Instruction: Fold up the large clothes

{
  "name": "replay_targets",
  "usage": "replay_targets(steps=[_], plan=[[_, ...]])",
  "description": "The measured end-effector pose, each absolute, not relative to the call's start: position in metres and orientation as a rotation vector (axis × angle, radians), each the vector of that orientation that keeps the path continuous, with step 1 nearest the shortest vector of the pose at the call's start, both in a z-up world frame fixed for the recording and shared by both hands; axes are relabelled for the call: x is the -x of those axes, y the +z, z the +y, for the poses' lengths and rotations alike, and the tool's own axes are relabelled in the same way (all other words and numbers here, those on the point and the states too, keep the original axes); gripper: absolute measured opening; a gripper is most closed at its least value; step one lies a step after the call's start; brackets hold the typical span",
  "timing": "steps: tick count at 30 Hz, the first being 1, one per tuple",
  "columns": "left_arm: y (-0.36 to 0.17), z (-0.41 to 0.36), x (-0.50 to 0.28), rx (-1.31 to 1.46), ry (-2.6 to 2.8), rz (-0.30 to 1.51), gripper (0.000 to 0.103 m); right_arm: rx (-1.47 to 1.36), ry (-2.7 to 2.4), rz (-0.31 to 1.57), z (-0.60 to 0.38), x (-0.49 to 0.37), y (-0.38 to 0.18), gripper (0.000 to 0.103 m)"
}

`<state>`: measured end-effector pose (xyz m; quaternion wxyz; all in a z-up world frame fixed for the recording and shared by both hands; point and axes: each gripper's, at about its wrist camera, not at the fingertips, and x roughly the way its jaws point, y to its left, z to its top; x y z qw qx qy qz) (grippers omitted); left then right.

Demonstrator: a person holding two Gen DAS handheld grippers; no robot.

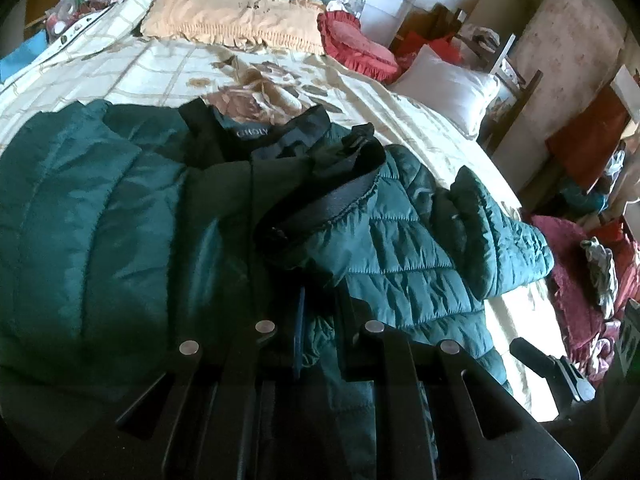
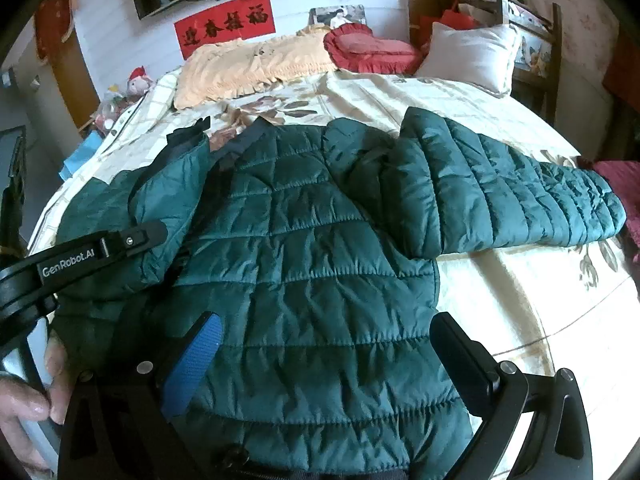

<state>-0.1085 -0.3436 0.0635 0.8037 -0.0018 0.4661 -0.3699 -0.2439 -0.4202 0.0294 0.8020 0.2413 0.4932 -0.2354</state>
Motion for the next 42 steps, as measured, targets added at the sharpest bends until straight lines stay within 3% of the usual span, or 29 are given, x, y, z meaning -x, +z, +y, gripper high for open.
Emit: replay_targets(steps=[7, 10, 11, 15, 21, 27, 39, 40, 42], plan=[[0.059, -0.345, 0.109, 0.023, -0.808, 1.023, 0.013, -0.546, -0.514, 1.098, -0.426, 0.249, 0.016, 0.103], [0.056, -0.341, 0.107, 0.111, -0.849, 1.078, 0.039, -0.560, -0.515, 1.104, -0.427, 0.252, 0.015, 0.103], [0.056, -0.338, 0.106, 0.150, -0.870, 1.095, 0.054, -0.564, -0.516, 1.105, -0.427, 0.253, 0.015, 0.103], [0.070, -0.330, 0.112, 0.189, -0.913, 1.103, 0.066, -0.568, -0.516, 1.102, -0.426, 0.259, 0.019, 0.103], [0.097, -0.289, 0.110, 0.145, -0.856, 1.064, 0.066, -0.588, -0.487, 1.074, -0.423, 0.257, 0.032, 0.103], [0.113, -0.220, 0.094, -0.017, -0.571, 0.916, 0.066, -0.643, -0.363, 1.029, -0.415, 0.227, 0.046, 0.103], [0.051, -0.129, 0.058, 0.032, -0.272, 0.991, 0.066, -0.691, -0.299, 1.125, -0.411, 0.142, -0.005, 0.103], [0.045, -0.129, 0.057, 0.035, -0.272, 1.010, 0.066, -0.677, -0.297, 1.135, -0.409, 0.137, -0.009, 0.099], [0.034, -0.127, 0.056, 0.041, -0.269, 1.036, 0.066, -0.672, -0.295, 1.120, -0.407, 0.133, -0.012, 0.074]])
